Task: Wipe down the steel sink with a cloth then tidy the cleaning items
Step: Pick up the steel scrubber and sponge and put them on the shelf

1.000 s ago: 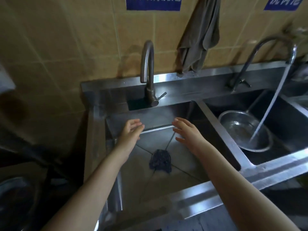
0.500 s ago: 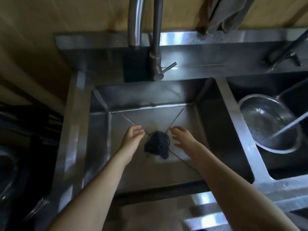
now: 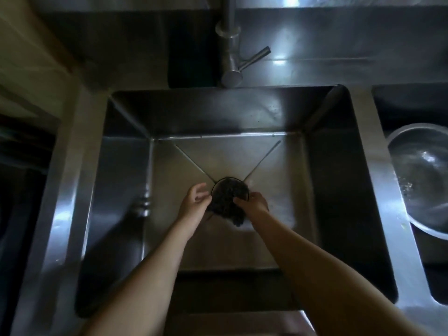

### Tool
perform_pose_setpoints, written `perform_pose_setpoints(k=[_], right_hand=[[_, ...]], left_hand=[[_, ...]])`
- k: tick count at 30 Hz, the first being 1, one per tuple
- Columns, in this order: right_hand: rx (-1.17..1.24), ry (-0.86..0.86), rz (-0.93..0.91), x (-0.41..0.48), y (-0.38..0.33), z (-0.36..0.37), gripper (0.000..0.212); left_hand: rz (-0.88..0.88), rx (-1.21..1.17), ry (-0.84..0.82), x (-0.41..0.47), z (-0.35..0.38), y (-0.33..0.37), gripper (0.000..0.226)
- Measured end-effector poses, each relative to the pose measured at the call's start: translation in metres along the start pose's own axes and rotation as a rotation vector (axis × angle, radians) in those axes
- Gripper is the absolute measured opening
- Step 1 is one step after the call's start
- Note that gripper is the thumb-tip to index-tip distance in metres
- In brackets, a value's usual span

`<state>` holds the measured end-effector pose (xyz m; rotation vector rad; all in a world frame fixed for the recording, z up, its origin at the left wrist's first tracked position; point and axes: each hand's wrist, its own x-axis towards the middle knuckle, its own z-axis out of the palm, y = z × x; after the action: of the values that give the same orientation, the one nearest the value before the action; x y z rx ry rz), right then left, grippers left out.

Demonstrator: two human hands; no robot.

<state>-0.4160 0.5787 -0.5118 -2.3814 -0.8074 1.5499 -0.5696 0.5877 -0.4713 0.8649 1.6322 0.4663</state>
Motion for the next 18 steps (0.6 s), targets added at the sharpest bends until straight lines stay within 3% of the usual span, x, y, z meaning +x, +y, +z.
perform_pose_setpoints(k=[7,13,18], right_hand=[[-0.017,0.14,0.059,0.017,0.007,0.025,0.056],[-0.058,0.152,0.03,0.024,0.006,0.03,0.05],[0.093,0.142,0.026,0.021,0.001,0.028,0.054]], left_hand=[[0.013,0.014,0.018,0.017,0.003,-0.02,0.031],[0.006,-0.013,0.016,0.026,0.001,-0.021,0.027],[-0.001,-0.095,0.0,0.026,-0.005,-0.015,0.028]])
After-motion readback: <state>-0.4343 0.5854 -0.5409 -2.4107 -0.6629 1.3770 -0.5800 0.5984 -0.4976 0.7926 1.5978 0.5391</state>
